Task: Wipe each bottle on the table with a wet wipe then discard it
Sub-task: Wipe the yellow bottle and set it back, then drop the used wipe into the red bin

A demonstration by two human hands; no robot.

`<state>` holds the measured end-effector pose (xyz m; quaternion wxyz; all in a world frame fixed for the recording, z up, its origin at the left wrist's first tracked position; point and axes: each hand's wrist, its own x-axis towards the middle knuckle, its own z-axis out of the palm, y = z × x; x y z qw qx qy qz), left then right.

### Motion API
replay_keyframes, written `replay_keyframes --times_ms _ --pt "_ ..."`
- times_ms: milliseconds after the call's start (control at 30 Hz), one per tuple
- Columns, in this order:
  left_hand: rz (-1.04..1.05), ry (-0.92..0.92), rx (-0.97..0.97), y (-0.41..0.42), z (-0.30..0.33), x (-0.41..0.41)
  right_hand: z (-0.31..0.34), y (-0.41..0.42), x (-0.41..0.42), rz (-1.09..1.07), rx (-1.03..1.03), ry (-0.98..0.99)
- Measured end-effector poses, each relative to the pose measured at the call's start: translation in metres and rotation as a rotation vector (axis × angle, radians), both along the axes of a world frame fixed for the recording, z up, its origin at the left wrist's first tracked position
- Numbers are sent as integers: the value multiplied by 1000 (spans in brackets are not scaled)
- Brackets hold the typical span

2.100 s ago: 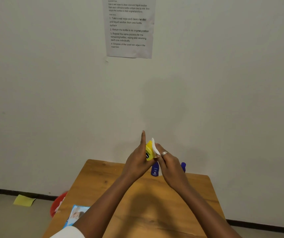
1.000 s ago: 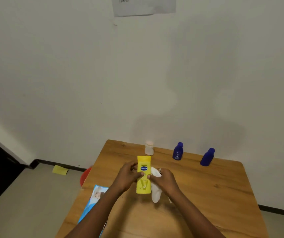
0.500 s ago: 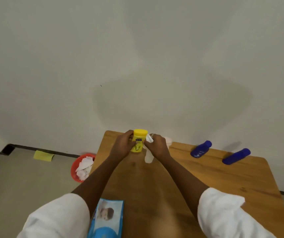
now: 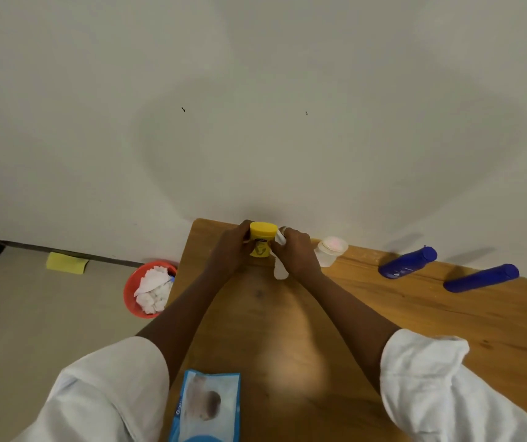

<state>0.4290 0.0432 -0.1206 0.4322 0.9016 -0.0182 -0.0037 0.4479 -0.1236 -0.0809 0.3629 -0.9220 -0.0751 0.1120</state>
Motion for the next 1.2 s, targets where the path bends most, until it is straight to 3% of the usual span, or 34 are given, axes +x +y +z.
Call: replay_keyframes --times_ms 433,567,667,733,867,1033,1100,1200 --pt "-16 122 19 9 -18 -19 4 -11 -12 -100 22 83" --pt "152 180 -73 3 -9 -39 17 -30 -41 -210 94 130" --pt "342 123 -170 -19 15 -74 28 -43 -72 -284 209 200" --pt "369 172 -302 -39 38 -99 46 -47 -89 -287 374 276" --pt "288 448 -805 -92 101 -135 96 -46 -109 -289 613 387" --pt "502 494 -1345 -133 149 -159 143 -53 -155 -4 296 49" --pt "500 442 -1473 -139 168 -170 152 -60 -182 155 210 -68" --pt "614 354 -1502 -139 198 -198 163 -82 -226 294 18 -268"
